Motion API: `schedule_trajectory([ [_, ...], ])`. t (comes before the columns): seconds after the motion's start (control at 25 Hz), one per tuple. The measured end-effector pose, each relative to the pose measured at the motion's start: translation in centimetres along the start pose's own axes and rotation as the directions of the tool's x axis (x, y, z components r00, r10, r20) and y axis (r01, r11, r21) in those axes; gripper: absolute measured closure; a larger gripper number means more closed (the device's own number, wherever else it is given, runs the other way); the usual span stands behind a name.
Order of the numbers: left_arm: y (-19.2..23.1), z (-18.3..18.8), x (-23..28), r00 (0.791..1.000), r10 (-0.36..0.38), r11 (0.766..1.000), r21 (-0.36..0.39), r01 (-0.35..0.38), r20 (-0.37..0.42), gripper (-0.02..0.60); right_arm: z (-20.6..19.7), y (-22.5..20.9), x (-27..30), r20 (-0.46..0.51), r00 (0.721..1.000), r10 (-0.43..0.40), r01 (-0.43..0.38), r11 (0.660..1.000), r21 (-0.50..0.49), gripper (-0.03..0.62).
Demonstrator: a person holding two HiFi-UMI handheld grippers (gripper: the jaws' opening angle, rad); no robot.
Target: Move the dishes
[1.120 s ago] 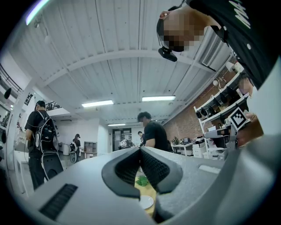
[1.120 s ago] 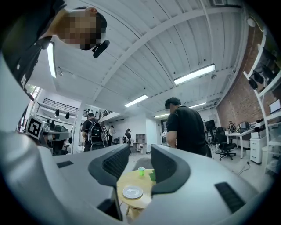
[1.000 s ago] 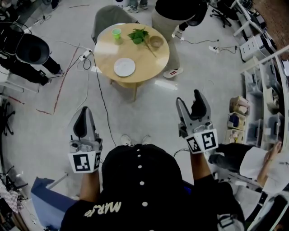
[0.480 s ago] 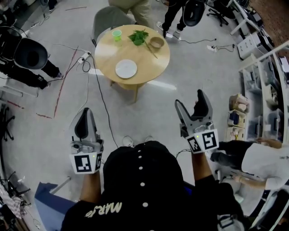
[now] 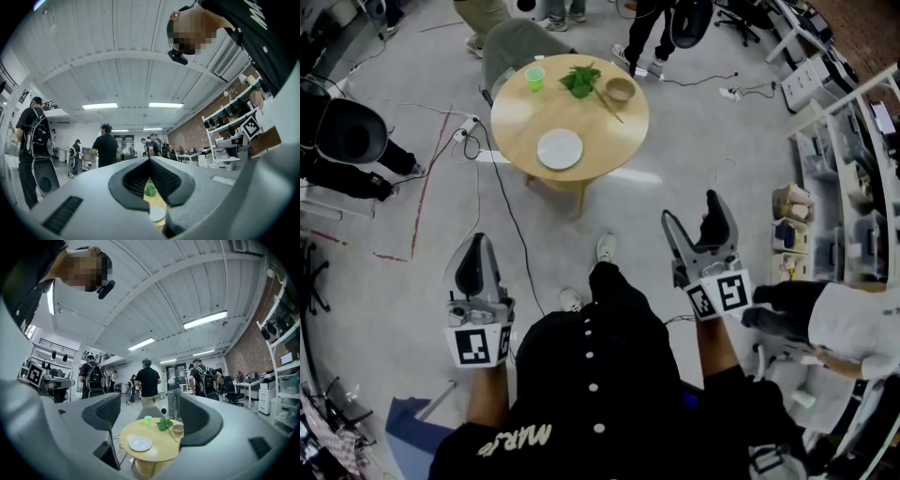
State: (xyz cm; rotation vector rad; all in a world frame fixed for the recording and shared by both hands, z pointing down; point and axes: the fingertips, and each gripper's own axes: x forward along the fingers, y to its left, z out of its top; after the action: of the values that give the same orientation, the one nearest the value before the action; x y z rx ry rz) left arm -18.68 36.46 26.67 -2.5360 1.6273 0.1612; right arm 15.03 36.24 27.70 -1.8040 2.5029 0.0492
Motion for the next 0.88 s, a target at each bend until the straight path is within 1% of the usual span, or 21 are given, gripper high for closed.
schedule_trajectory([
  [0.24,0.5,-0.7,3.3,1.000,-0.020,1.000,0.018,0.020,0.013,0.578,-1.0,-1.9,3.2,0.008,1.000,-0.008,0.008,1.000,0.014,0.212],
  [0.4,1.7,-2.4,6.9,1.000,-0.007,0.998,0.059,0.008,-0.018,0.578,-1.9,-4.3,7.0,0.013,1.000,-0.003,0.003,1.000,0.027,0.214],
  [0.56,2.4,-2.8,12.1,1.000,0.022,0.999,0.024,-0.021,-0.012,0.578,-2.5,-7.3,11.3,0.010,1.000,0.005,-0.005,0.999,0.035,0.214],
  [0.88,3.1,-3.2,23.9,0.999,0.040,0.998,0.050,-0.040,-0.012,0.578,-2.2,-14.9,20.7,-0.002,1.000,0.026,-0.026,0.999,0.038,0.221],
])
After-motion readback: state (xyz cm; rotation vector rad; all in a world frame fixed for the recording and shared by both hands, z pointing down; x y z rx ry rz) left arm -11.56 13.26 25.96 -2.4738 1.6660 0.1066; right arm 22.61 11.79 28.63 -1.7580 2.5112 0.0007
